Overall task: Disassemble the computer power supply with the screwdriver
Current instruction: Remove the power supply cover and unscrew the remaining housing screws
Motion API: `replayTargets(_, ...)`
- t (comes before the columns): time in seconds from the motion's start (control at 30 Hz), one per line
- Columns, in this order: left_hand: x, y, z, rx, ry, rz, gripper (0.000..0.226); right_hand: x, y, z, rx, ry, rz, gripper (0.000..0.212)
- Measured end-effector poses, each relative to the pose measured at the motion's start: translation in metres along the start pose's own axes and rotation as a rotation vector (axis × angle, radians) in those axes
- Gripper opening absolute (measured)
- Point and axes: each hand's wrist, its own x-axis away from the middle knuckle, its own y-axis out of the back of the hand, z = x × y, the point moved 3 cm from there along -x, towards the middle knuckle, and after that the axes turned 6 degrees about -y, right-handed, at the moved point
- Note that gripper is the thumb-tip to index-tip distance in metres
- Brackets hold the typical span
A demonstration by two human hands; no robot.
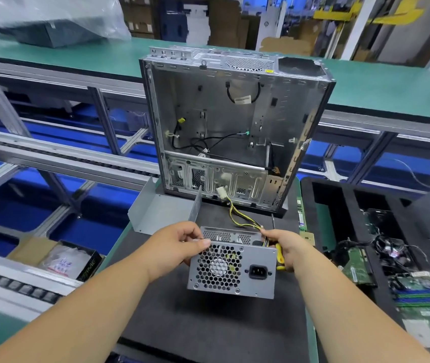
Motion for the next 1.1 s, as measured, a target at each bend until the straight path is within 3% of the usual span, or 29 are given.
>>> replayTargets(0.13,-0.003,0.001,0.000,-0.035,0.006,-0.017,0.023,0.001,0.010,-0.001,0.007,0.122,-0.056,0.007)
replayTargets(0.27,-0.013,0.003,0.002,-0.046,0.016,-0.034,0.022,0.015,0.006,0.008,0.162,0.391,-0.171,0.018)
replayTargets(0.37,-0.018,0.004,0.003,-0.020,0.025,-0.022,0.023,0.030,-0.001,0.014,0.347,0.529,-0.205,0.015)
replayTargets(0.43,-0.022,0.005,0.004,0.001,0.033,-0.037,0.025,0.040,-0.008,0.019,0.456,0.547,-0.129,0.013)
replayTargets(0.5,-0.027,0.005,0.004,0.004,0.045,-0.070,0.028,0.050,-0.012,0.025,0.563,0.514,-0.075,0.025)
replayTargets(0.63,-0.037,0.005,0.001,-0.019,0.058,-0.151,0.032,0.059,-0.003,0.040,0.795,0.486,-0.188,0.013)
replayTargets(0.83,-0.053,0.003,-0.011,-0.343,0.087,-0.259,0.047,0.069,0.016,0.049,0.647,0.421,-0.285,0.034)
replayTargets(0.93,-0.064,-0.001,-0.025,-0.540,0.065,-0.328,0.033,0.081,0.023,0.050,0.745,0.462,-0.375,0.031)
replayTargets(1.03,-0.072,-0.009,-0.039,-0.694,-0.087,-0.411,0.025,0.099,0.027,0.055,0.765,0.607,-0.465,0.031)
replayTargets(1.1,-0.078,-0.021,-0.048,-0.803,-0.227,-0.345,0.034,0.114,0.028,0.058,0.732,0.698,-0.527,0.034)
